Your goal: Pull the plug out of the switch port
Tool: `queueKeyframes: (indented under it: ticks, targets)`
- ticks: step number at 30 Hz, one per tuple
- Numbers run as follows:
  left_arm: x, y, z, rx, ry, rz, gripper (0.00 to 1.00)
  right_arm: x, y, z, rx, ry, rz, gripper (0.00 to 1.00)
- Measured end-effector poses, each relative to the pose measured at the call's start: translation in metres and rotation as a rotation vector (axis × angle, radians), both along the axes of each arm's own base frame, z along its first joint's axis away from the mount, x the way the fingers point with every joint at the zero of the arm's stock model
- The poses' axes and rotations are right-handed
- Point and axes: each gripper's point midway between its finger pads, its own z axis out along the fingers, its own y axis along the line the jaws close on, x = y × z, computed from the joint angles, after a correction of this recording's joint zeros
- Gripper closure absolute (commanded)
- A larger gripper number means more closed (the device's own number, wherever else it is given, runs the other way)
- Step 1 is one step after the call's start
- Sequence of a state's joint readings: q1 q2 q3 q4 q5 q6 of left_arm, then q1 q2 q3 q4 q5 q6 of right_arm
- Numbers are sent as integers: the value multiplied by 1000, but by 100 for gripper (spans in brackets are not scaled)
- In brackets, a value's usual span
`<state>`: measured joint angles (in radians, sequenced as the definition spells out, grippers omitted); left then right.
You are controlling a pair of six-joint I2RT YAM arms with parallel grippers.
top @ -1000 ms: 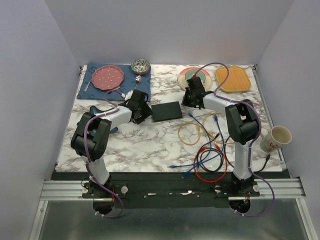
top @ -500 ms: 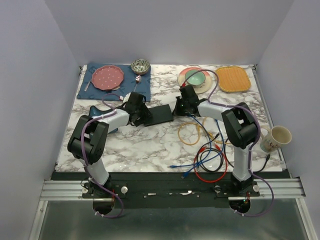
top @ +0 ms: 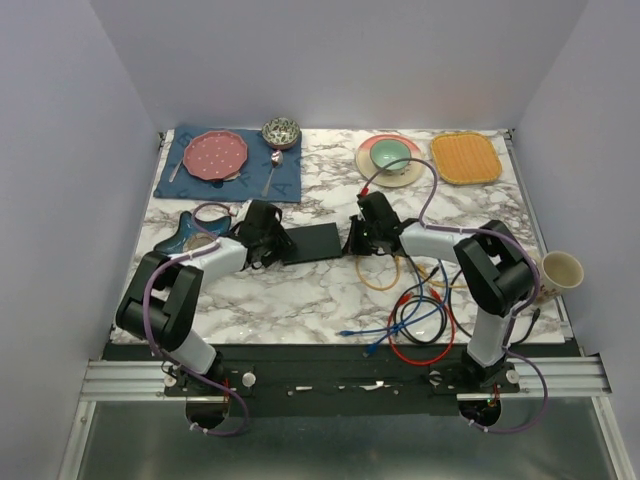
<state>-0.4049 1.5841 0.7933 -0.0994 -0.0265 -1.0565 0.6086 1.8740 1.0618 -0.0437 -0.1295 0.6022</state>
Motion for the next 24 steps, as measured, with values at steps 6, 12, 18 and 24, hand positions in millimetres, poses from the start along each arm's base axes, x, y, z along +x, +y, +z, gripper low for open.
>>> queueKeyframes:
  ticks: [6,12,18,24]
  targets:
    - [-18,7,-2,3,6,-2,35,-25,0,-1,17,26,22,99]
    - [-24,17,5,56,12,-3,23,-36,-4,3,1,35,13,96]
    - [-11,37,63,148,-132,21,11,-24,-27,74,-23,-151,-60,75]
    - [-6,42,116,179,-290,-10,1,-22,-48,160,34,-402,-97,51]
